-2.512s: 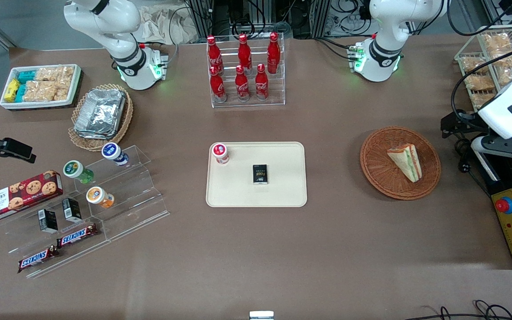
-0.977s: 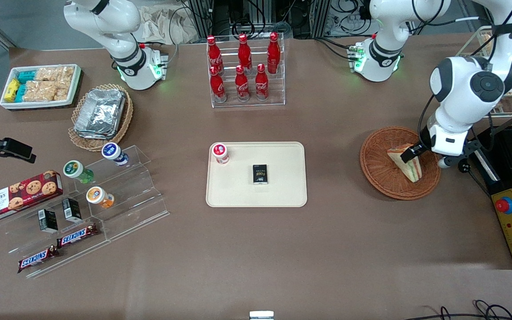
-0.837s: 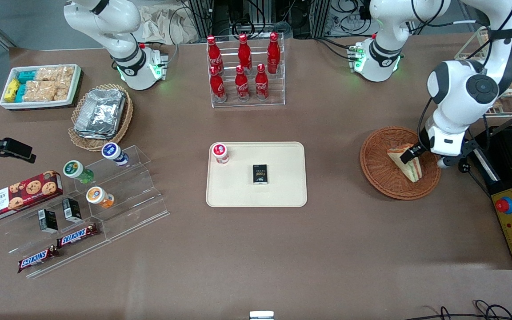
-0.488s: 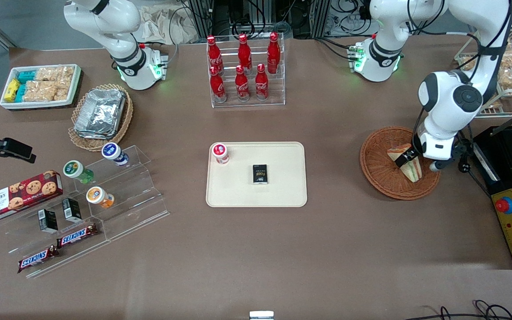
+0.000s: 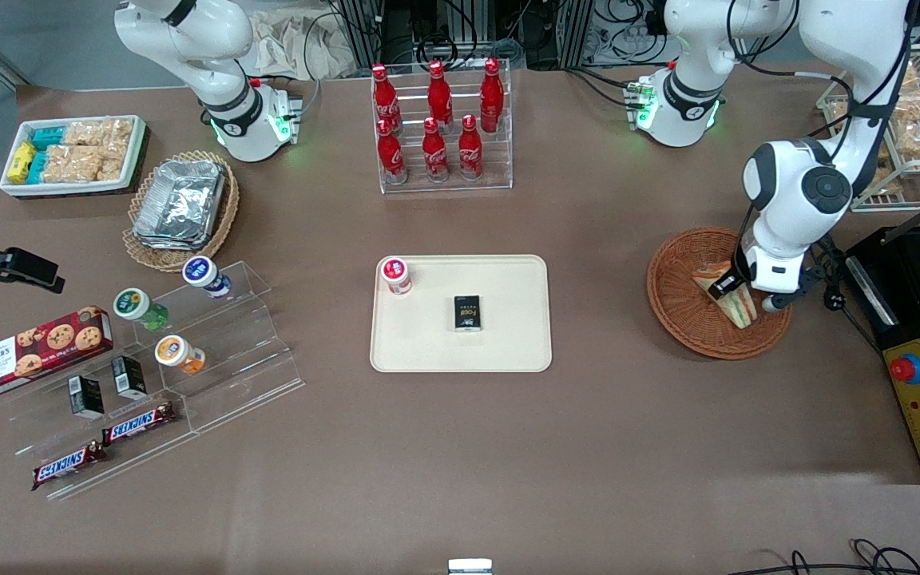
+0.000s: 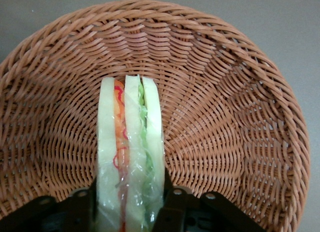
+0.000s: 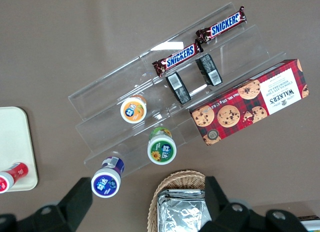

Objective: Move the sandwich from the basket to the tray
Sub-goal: 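Close the left gripper on the wrapped sandwich in the basket, then lift the sandwich out of the basket with the left gripper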

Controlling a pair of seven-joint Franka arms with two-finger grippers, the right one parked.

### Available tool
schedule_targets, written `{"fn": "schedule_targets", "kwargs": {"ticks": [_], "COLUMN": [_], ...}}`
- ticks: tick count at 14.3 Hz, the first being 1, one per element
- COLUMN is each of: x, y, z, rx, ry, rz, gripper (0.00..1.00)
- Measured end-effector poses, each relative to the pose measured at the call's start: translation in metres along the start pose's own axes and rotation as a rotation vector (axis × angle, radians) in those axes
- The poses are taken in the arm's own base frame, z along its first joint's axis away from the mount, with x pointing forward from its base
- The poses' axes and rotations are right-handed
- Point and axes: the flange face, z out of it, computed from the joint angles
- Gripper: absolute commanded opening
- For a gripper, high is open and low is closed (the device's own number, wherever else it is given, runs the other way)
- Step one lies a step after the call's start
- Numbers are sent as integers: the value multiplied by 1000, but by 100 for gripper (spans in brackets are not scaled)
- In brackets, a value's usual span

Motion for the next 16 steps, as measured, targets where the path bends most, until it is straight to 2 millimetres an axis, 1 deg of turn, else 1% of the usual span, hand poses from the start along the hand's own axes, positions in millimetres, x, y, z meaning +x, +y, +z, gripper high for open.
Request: {"fn": "schedule_targets", "kwargs": {"ticks": [3, 4, 5, 6, 7, 9, 11, 13, 14, 15, 16], "x": [4, 6, 9, 13, 17, 25, 33, 37, 36, 31, 21], "y": [3, 5, 9, 15, 22, 37, 51, 68, 78, 90, 106], "z": [-7, -14, -25, -41, -63, -118, -181, -246, -276, -304, -327], "rx": [-8, -8, 1, 18, 35, 68, 99, 114, 112, 107, 100], "ry": [12, 13, 1, -20, -41, -85, -129, -154, -153, -147, -140], "rz": [-14, -13, -10, 0, 24, 90, 155, 237, 282, 328, 369], "gripper": [0, 0, 0, 0, 0, 0, 0, 0, 0, 0, 0]}}
